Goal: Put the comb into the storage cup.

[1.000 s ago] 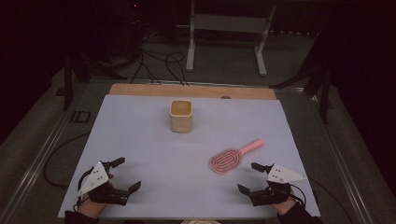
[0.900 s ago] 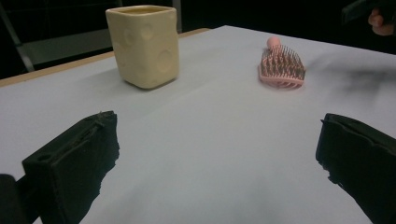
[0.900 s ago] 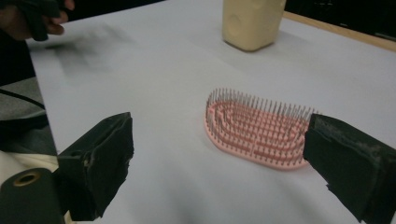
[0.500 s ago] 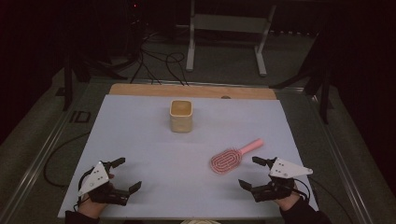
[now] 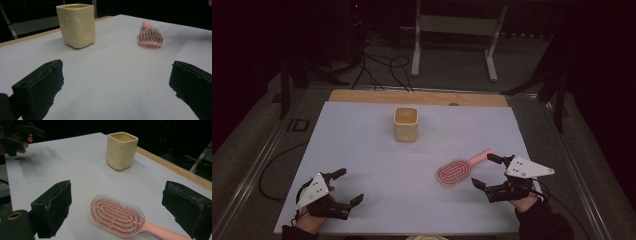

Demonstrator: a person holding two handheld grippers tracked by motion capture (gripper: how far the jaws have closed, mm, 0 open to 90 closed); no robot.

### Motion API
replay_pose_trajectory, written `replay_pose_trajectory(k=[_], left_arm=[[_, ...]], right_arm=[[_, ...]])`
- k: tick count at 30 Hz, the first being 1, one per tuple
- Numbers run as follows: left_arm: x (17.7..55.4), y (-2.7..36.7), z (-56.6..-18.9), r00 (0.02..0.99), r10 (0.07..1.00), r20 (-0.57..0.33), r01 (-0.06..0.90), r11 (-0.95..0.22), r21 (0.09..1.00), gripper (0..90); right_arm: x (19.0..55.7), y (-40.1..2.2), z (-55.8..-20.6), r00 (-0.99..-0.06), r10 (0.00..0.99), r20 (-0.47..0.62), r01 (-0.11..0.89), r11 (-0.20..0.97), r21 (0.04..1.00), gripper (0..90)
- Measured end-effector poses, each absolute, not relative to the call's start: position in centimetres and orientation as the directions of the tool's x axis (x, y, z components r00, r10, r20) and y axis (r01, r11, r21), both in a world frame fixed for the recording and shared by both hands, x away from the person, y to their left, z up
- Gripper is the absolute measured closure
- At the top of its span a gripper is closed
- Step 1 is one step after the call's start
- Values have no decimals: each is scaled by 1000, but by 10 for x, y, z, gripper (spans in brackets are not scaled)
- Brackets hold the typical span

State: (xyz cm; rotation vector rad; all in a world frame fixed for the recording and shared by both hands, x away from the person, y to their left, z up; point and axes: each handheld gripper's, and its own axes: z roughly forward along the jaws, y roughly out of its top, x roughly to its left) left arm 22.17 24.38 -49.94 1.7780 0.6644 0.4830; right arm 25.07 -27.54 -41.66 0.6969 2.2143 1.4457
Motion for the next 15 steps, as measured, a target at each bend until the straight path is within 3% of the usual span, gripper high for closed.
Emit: replay_pose_trajectory(k=[15], left_arm=[[221,244,-499,757,654,0,195,-226,954,1]], right_arm=[[274,-283,-406,-777,626,-63,196,337,921,87]])
